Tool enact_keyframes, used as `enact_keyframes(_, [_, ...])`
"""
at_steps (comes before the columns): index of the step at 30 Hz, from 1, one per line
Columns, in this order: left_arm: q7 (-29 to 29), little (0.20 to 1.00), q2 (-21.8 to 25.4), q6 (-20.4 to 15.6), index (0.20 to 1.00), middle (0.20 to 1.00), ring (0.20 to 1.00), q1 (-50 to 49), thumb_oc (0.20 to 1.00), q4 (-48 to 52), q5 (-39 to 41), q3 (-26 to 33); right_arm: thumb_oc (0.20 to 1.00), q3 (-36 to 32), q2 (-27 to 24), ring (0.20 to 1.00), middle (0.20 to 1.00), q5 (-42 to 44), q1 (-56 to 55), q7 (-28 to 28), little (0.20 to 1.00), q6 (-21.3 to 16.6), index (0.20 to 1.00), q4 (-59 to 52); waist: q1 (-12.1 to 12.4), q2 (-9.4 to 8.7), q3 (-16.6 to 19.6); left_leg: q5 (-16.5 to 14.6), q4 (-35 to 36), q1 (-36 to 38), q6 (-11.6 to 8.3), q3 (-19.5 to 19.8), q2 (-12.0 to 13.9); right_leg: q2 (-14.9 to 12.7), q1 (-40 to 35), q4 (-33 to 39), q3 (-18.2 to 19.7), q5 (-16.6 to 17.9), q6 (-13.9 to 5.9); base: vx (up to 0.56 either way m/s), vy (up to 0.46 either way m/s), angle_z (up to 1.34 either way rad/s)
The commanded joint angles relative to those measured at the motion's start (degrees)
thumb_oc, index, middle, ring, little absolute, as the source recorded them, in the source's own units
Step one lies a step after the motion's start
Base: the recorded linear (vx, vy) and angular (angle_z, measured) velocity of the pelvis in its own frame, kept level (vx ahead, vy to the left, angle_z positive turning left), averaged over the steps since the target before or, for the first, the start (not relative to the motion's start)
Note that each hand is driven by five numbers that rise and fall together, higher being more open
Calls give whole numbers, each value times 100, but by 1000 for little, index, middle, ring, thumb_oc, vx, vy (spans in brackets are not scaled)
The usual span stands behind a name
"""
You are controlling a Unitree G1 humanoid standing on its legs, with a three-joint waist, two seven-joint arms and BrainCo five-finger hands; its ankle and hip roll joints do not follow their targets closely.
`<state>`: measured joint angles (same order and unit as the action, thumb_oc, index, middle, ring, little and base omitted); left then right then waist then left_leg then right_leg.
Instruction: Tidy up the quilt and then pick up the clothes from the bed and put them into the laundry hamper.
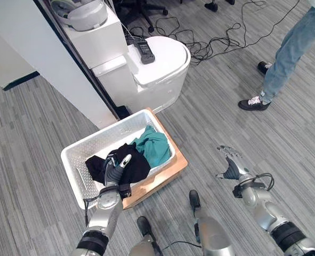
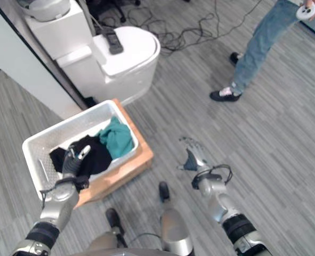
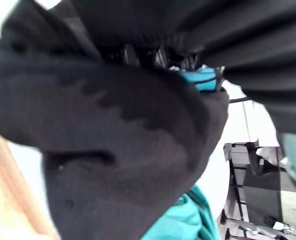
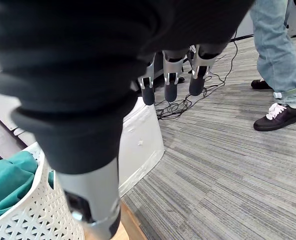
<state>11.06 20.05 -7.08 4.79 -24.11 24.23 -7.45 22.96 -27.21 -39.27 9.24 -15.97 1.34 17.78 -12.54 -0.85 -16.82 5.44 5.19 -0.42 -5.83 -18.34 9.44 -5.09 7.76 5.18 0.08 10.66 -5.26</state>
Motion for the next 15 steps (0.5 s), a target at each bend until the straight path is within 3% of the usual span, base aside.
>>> enact_keyframes(1, [225,1000,339,-446,1000,1000,1000,142,1000,118,-48,332,1000,-151,-147,1000,1000,313,-10,-55,1000,-175,1000,-289,67,12,222,-812,-19,528,-65,-78,38,-353,-241,-18,-244,-955,-395,0,0,0])
enact_keyframes(5, [355,1000,406,-684,1000,1000,1000,-74,1000,277,-48,709,1000,-359,-192,1000,1000,492,-235,-33,1000,-263,1000,-151,146,6,369,-809,-19,607,-75,3,46,-364,-428,-18,-341,-993,-382,23,-5,3])
enact_keyframes(9, [467,1000,531,-501,1000,1000,1000,-392,1000,-98,-860,817,1000,-492,-62,1000,1000,763,-422,9,1000,-318,1000,452,245,-5,492,-768,-19,621,-79,95,40,-388,-538,-18,-440,-980,-373,4,8,12])
enact_keyframes(13, [345,1000,376,-342,1000,1000,1000,-649,1000,-840,-902,835,1000,-609,282,1000,1000,1386,-507,56,1000,-250,1000,1263,297,-2,598,-759,-19,629,-70,156,29,-407,-605,-18,-498,-979,-378,11,30,13])
enact_keyframes(15, [308,1000,257,-138,1000,1000,1000,-652,1000,-2085,-1319,762,1000,-681,629,1000,1000,1905,-474,70,1000,-198,1000,2266,339,9,682,-763,-19,647,-61,208,10,-441,-665,-18,-547,-977,-387,20,74,18])
